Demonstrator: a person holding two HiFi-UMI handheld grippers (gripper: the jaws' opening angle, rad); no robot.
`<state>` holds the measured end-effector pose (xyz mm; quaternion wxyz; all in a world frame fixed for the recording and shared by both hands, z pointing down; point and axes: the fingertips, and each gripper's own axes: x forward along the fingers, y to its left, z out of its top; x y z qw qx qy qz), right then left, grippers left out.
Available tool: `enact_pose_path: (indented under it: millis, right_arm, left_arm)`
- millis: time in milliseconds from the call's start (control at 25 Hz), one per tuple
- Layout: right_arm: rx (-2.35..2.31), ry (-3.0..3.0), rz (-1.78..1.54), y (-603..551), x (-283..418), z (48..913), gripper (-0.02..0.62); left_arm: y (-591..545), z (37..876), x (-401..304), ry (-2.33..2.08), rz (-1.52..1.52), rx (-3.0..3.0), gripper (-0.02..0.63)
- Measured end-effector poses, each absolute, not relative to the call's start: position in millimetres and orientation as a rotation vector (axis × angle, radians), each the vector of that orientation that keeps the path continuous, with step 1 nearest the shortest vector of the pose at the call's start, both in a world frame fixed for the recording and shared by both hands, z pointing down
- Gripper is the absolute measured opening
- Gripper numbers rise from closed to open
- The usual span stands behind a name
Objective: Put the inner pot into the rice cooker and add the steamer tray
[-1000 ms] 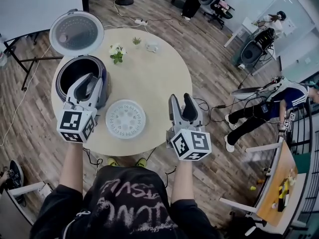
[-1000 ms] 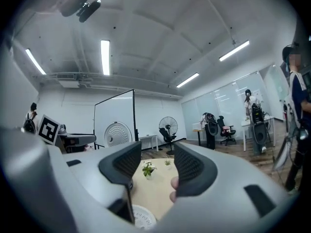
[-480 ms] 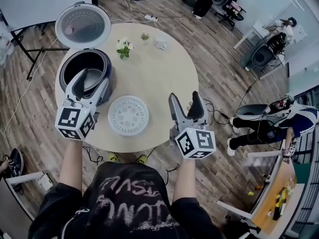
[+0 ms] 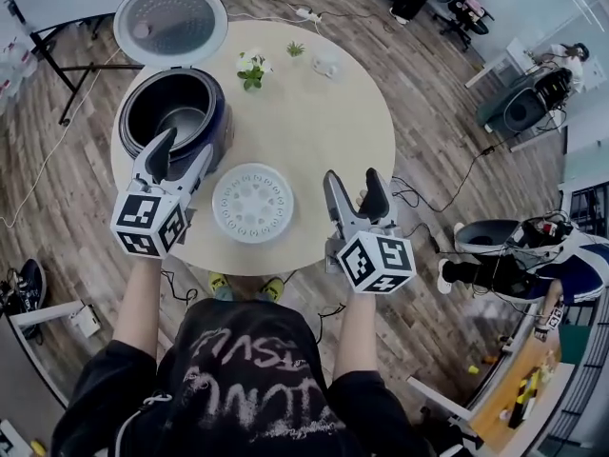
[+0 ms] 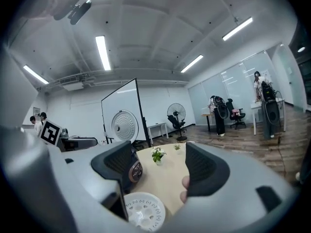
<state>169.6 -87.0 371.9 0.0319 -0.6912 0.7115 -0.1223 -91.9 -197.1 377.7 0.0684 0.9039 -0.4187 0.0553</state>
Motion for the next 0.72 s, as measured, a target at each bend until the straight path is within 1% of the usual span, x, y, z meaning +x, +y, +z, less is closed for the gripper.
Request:
enact_pose_path:
  millis: [480,720]
  right_arm:
    - [-2.109,2.312,-0.715,-93,147,464,0.337]
    - [-2.116,2.326,-0.823,-91,139,508,0.331]
  left_arm:
    - [-177,466,-101,-1.219,0.377,2.54,0.279]
    - [-160,523,-106,-1.208,0.457,2.439,0.261]
